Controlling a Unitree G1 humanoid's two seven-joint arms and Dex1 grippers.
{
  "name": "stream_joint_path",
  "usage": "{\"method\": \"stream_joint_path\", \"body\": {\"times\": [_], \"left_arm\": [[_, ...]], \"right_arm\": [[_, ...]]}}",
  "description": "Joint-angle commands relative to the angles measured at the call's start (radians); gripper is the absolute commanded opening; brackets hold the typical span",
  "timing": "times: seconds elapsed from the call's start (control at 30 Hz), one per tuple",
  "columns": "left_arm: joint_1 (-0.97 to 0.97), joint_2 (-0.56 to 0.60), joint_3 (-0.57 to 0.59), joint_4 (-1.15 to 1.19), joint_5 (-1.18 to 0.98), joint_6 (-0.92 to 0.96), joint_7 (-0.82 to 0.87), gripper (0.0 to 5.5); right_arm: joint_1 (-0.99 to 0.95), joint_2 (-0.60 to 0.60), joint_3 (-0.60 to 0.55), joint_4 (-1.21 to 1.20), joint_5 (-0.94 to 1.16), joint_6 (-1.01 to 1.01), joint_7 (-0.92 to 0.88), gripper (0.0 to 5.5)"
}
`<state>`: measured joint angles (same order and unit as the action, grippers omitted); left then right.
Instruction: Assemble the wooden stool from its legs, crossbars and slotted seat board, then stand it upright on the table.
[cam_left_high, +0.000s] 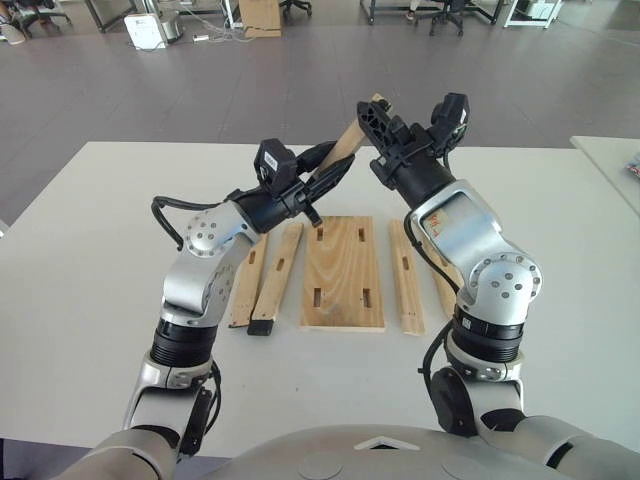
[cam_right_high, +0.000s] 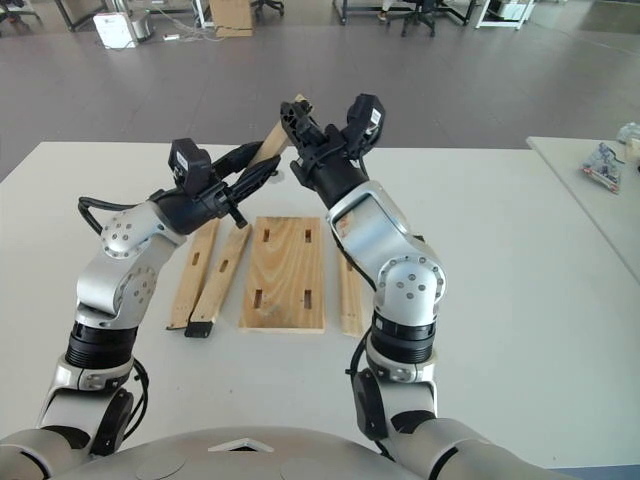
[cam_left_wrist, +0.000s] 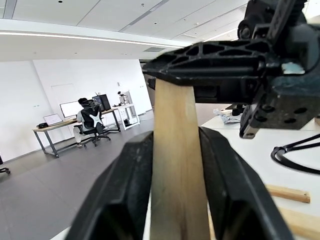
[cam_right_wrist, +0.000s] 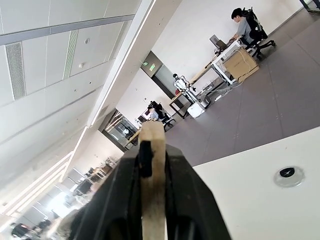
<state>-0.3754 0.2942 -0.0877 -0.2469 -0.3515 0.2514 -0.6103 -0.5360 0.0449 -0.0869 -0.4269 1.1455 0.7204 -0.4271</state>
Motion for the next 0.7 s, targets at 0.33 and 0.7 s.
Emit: {"method": "stream_joint_path", "body": {"times": [0.33,0.7], "left_arm": [[0.228,0.078,0.104,0.035,0.068,-0.03,0.07,2.34],[0.235,0.077,0.088,0.015,0.08,-0.022,0.093,2.34]], "right_arm": [[0.322,-0.265,0.088,-0.048,-0.687,-0.133,0.064,0.41],[0.439,-0.064,0.117,-0.02,-0.759,-0.126,0.09,0.41]]}}
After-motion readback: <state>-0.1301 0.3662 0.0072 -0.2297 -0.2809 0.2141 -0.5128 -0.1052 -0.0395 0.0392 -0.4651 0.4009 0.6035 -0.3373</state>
